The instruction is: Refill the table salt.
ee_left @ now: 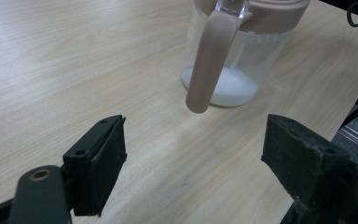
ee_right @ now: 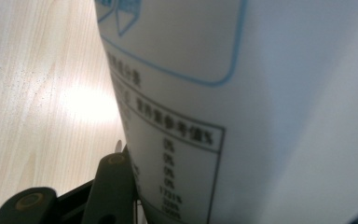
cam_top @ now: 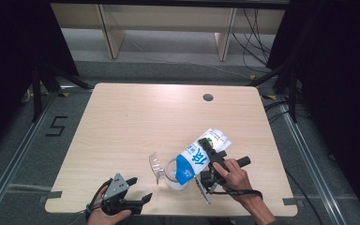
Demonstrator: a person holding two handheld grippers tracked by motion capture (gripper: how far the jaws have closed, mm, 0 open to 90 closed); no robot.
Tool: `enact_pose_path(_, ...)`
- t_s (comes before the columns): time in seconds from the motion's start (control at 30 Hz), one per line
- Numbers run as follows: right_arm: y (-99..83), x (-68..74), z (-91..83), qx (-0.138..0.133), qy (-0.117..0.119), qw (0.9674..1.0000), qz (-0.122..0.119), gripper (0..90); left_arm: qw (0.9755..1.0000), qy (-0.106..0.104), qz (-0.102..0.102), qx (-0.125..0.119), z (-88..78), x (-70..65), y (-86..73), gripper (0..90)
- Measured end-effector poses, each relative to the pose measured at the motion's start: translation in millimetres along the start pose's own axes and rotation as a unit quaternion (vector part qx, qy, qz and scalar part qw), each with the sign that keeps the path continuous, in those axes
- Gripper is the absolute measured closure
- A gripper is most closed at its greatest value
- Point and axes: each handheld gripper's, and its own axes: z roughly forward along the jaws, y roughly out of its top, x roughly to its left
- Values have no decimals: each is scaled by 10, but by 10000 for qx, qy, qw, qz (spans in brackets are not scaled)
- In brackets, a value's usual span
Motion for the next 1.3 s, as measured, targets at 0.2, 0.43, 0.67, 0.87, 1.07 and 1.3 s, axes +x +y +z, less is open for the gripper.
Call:
enact_pose_path(0.2, 0, -1, -3, 11, -3, 10000, -16, 556, 10000, 2, -7, -10, 1, -1, 0, 208)
enact_pose_path(0.43, 6, -9, -7, 30, -4, 10000, -51, 557, 10000, -1, 10, 3, 0, 0, 0, 208)
enact_pose_path(0.67, 5, -6, -9, 47, 2, 10000, -43, 560, 10000, -2, 11, 7, -2, 1, 0, 208)
enact_pose_path(0.87, 9, -21, 1, -30, -51, 9998, -207, 562, 10000, -16, 13, -10, 2, 1, 0, 208)
enact_pose_path(1.07, 8, -13, -5, 8, -46, 9999, -165, 563, 10000, -16, 18, -12, 3, 0, -1, 208)
enact_pose_path(1.3, 19, -55, 3, -96, -123, 9986, -500, 569, 10000, -3, 22, 6, 0, 0, 0, 208)
